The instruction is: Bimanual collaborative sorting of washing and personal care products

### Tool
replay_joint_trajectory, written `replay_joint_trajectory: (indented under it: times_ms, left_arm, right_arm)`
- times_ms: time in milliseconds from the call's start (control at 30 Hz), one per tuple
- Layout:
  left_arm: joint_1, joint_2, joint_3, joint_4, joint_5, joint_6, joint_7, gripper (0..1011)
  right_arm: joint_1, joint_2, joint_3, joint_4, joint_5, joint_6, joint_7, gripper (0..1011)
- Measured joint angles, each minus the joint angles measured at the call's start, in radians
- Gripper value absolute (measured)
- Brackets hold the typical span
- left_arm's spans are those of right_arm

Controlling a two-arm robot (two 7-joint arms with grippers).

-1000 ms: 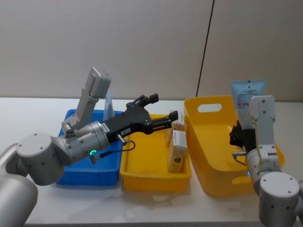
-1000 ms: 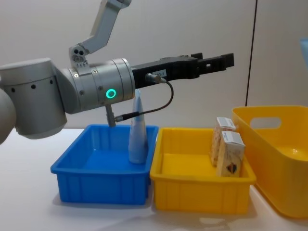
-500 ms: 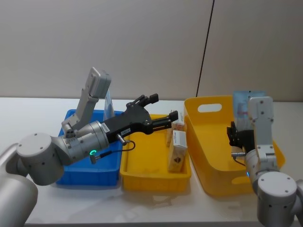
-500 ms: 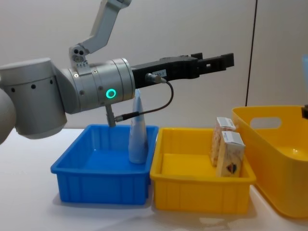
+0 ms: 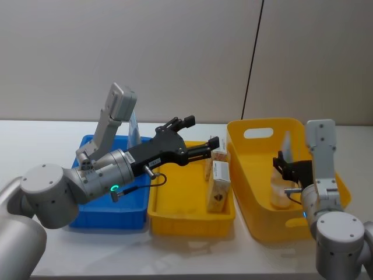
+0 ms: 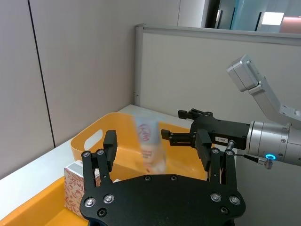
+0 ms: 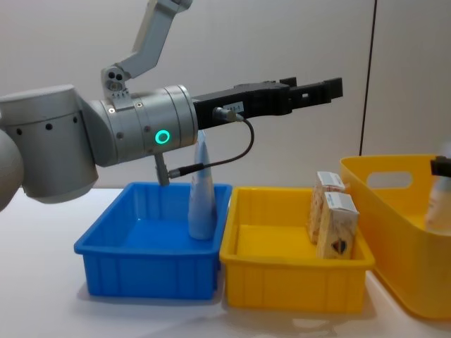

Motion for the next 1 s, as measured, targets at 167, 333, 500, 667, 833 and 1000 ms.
replay_joint_trajectory:
  times_ms: [167,333,500,667,833,1000]
  left_arm:
    - [0.0,0.0,0.0,0.0,0.0,0.0,0.0,1001]
    - [0.0,0.0,0.0,0.0,0.0,0.0,0.0,1001]
    - [0.0,0.0,0.0,0.0,0.0,0.0,0.0,1001]
    - [0.0,0.0,0.0,0.0,0.0,0.0,0.0,1001]
    - [0.0,0.0,0.0,0.0,0.0,0.0,0.0,1001]
    - [0.001,0.0,0.0,-0.001,0.0,0.0,0.001,1001]
  right_arm:
    - [0.0,0.0,0.0,0.001,-0.001,0.0,0.0,1004]
    - [0.0,-0.001,0.001,0.001,-0.001,-0.008,0.001,1004]
    - [-0.004,-0.001,0.002,-0.006,0.002,-0.033,0.009,1004]
    - [-0.015,0.001,0.007,-0.027,0.013,-0.079,0.03,1004]
    - [-0.032,0.003,0.015,-0.061,0.038,-0.132,0.066,1004]
    - [-0.048,0.003,0.021,-0.095,0.066,-0.173,0.1,1004]
